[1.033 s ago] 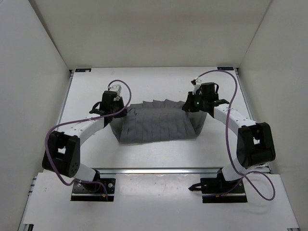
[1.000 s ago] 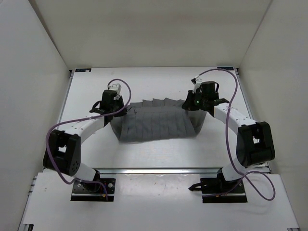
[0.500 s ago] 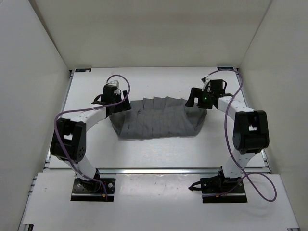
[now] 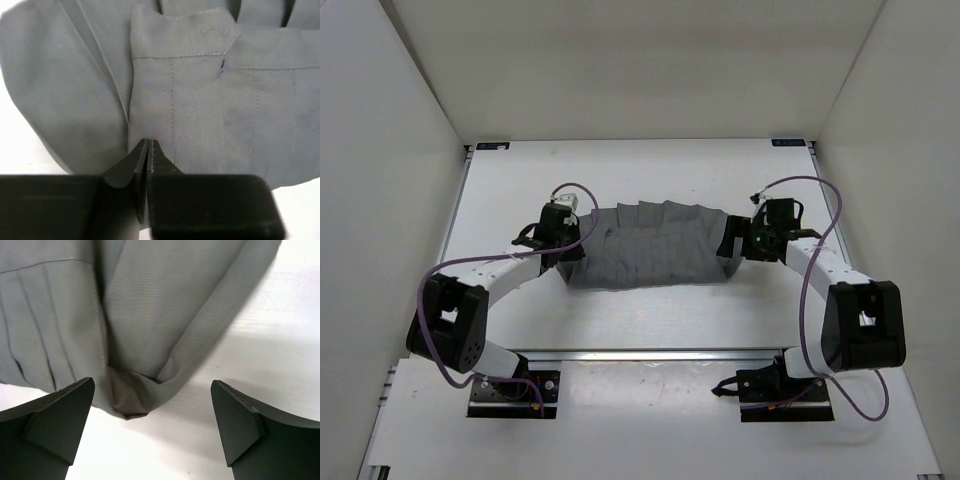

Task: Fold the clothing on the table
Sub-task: Fold the skirt

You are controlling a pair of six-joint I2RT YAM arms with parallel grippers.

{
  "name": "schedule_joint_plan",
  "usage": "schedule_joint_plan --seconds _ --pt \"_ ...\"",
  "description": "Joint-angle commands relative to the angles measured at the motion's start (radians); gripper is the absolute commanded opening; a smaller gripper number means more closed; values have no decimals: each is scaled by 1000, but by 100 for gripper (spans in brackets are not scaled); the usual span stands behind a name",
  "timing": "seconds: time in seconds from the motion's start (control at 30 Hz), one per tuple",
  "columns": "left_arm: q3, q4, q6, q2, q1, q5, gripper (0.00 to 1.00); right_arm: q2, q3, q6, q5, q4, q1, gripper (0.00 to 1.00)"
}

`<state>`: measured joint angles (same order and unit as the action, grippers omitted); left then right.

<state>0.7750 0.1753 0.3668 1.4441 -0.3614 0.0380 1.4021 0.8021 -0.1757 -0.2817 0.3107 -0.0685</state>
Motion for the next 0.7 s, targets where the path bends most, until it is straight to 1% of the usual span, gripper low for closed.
schedule_joint_plan --seconds 0.0,0.03,0.13,0.37,0.47,0.57,0.63,0.67 --pt "3 -36 11 5 -7 11 12 44 0 -33 -14 -27 27 99" --pt "6 -30 12 6 -5 14 8 66 0 -39 -36 -33 27 99" --pt "13 -40 15 32 -2 -1 6 100 14 -56 -62 -76 16 100" --pt "18 -62 23 119 21 -33 5 181 17 -107 -157 -197 -27 99" --pt "32 -54 21 157 24 -56 2 207 6 -137 -174 -226 -39 99" --pt "44 -45 11 180 12 -43 1 225 6 -149 -177 -260 -60 99" --pt "55 -37 11 200 12 -44 0 235 6 -150 -169 -262 -77 97" --pt "67 -30 8 211 13 -50 0 244 12 -150 -162 -262 -86 92"
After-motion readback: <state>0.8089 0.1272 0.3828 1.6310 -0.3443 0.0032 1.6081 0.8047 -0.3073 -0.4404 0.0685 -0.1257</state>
